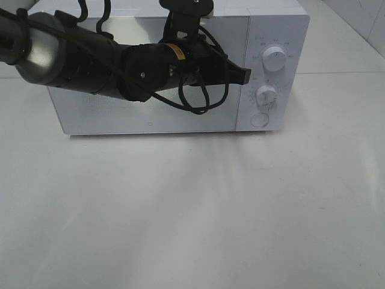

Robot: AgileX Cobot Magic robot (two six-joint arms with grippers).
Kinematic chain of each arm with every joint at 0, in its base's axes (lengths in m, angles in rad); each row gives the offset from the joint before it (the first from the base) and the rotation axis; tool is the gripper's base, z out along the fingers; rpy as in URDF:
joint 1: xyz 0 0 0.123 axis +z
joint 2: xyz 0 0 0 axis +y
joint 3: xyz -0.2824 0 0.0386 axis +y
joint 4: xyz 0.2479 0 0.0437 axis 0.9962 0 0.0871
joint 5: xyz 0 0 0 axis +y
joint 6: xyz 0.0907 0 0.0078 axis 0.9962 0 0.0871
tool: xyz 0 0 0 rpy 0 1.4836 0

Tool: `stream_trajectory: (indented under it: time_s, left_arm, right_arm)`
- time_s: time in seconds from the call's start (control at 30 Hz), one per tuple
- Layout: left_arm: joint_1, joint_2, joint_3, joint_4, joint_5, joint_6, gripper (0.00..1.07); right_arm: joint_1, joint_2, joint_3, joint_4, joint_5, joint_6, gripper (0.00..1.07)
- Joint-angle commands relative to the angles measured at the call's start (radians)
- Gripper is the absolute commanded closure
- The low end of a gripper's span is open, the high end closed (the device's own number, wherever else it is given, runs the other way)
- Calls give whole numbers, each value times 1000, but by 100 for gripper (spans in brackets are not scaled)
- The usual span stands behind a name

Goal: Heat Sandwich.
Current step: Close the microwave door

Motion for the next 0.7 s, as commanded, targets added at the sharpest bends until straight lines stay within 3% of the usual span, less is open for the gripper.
stream_trajectory:
  time_s: [0.03,0.4,0.7]
  left_arm:
    - [62,9,-29,-72,-101,-10,106]
    - [33,8,-29,-68,-72,-9,106]
    - [0,-27,-29,-65,54,-5,106]
  right_arm:
    - [-7,-26,1,0,-5,-1,31]
    - [-7,-26,1,0,-5,1,31]
    - [-7,-26,1,0,-5,0,31]
